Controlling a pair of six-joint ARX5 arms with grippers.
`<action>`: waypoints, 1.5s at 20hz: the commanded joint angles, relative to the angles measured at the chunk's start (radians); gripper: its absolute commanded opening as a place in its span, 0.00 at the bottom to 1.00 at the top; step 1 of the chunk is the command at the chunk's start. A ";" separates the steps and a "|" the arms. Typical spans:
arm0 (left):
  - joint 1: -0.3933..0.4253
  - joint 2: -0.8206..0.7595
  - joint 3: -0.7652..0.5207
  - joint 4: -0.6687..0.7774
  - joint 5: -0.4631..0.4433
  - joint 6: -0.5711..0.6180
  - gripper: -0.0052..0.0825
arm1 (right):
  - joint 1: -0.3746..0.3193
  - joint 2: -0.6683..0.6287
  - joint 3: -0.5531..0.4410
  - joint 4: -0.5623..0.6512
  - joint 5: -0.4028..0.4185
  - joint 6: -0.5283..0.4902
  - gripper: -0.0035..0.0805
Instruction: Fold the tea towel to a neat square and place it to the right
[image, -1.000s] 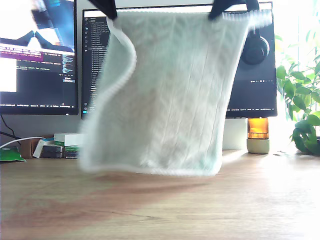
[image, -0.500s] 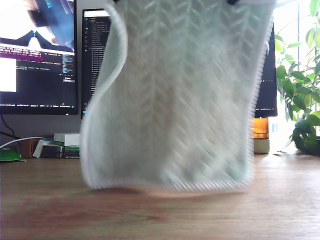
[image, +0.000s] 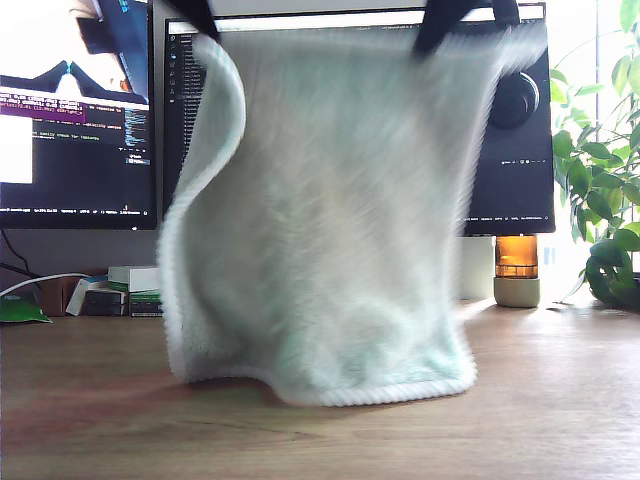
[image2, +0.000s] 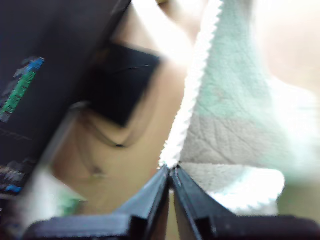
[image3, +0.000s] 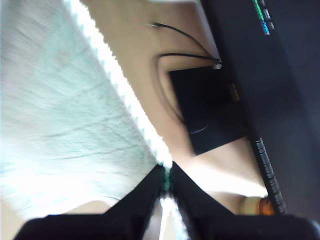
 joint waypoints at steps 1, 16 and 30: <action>0.031 0.016 0.001 0.039 -0.013 0.059 0.03 | -0.021 0.005 0.005 0.099 0.063 -0.016 0.03; 0.055 0.116 0.127 -0.346 0.317 -0.002 0.03 | -0.020 0.013 0.101 -0.248 -0.061 0.129 0.03; -0.107 0.180 -0.089 -0.407 0.421 -0.037 0.03 | -0.020 0.109 0.033 -0.650 -0.312 0.191 0.03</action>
